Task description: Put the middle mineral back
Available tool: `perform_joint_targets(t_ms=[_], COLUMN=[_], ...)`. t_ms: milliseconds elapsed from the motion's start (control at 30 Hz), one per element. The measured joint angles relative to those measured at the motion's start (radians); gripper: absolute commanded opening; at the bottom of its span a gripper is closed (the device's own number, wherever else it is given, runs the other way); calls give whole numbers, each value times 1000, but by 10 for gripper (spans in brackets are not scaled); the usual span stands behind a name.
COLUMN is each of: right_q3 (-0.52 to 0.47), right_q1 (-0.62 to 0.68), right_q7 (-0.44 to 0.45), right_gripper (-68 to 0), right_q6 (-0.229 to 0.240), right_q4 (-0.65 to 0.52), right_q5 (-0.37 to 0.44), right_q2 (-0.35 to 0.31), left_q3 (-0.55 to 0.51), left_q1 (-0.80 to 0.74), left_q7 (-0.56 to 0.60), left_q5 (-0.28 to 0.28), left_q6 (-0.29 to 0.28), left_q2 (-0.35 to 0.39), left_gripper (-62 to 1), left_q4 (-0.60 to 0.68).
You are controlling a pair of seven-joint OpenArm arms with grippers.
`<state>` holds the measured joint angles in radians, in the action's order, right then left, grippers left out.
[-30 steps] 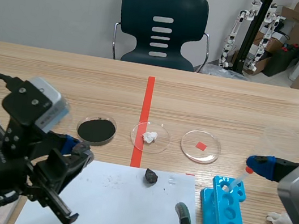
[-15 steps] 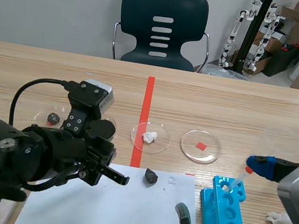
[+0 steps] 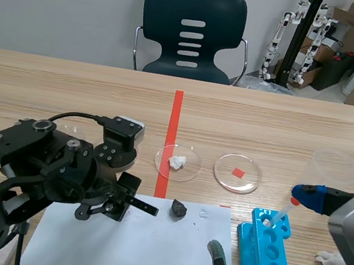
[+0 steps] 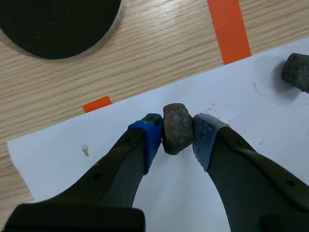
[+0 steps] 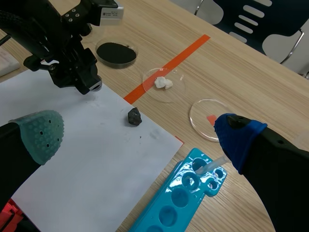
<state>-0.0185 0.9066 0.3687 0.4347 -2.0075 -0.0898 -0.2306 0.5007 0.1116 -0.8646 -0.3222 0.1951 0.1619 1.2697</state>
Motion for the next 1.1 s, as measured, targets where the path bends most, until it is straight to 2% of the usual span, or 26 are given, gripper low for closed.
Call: perform_joint_targets(t_ms=[133,467,800,1033,1100], right_q3=[0,0,0,0,0], right_q1=[0,0,0,0,0], right_q7=[0,0,0,0,0], right_gripper=[4,4,4,4,4], right_q6=[0,0,0,0,0], right_q4=[0,0,0,0,0], right_q5=[0,0,0,0,0], right_q2=[0,0,0,0,0], left_q3=[0,0,0,0,0], left_q1=[2,16,16,16,15], left_q7=[-3,-6,-6,14,32], left_q5=[26,26,26,26,27], left_q6=[4,7,23,23,23], left_q2=[-34,-45,-45,-44,-42], left_gripper=[-504,-493,-251,-23,14], left_q4=[-45,-77,-77,-77,-77])
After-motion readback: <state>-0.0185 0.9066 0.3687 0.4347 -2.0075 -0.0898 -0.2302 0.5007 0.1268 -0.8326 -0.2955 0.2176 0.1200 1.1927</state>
